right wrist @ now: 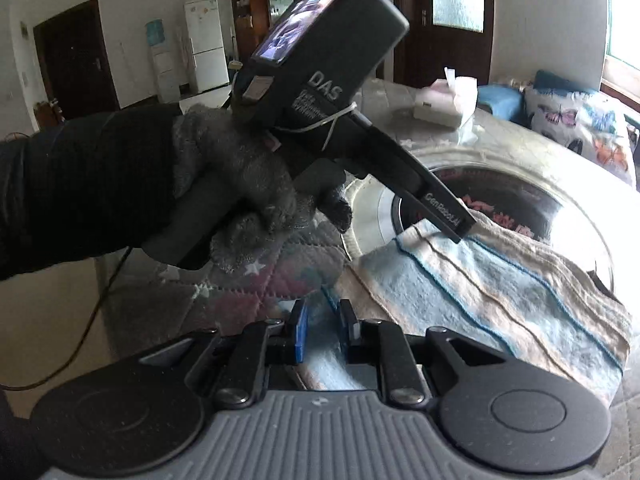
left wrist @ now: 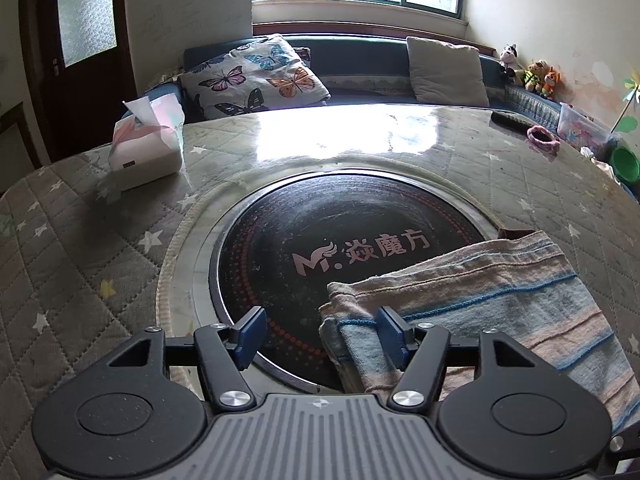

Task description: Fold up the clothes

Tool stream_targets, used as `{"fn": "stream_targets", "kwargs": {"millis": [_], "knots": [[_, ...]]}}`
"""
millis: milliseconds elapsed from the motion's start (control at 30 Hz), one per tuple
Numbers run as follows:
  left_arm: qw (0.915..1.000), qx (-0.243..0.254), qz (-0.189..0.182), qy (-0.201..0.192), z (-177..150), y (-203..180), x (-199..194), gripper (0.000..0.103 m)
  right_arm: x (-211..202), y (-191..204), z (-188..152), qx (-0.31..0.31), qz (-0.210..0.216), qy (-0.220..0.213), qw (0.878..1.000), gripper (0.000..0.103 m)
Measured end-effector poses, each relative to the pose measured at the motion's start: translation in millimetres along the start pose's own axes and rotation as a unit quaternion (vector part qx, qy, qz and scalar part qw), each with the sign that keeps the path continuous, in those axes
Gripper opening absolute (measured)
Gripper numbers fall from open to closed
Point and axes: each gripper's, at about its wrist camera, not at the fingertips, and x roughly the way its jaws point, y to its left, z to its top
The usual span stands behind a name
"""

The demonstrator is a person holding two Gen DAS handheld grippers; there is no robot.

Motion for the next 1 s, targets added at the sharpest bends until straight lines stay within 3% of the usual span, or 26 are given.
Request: {"fn": "stream_targets", "kwargs": {"millis": [433, 600, 733, 1000], "knots": [[0.9992, -0.037, -0.002, -0.015, -20.8, 6.1, -35.7, 0.071, -12.9, 10.2, -1.7, -0.003, -0.009, -0.007, 1.0, 0.016], [0.9979, -0.065, 0.0, -0.005, -25.4, 13.6, -37.2, 0.071, -22.0, 14.8, -0.6, -0.012, -0.024, -0.01, 1.0, 0.027], [0.9967, -0.081, -0.001, -0.008, -26.9, 18.4, -45.2, 0.071, -20.2, 26.8, 0.2, -0.037, -0.029, -0.003, 0.999, 0.039], [0.9913, -0.13, -0.017, 0.0, -33.5, 29.6, -56.1, 0.073, 2.6, 63.3, -7.9, -0.131, -0.092, 0.022, 0.987, 0.039]]}}
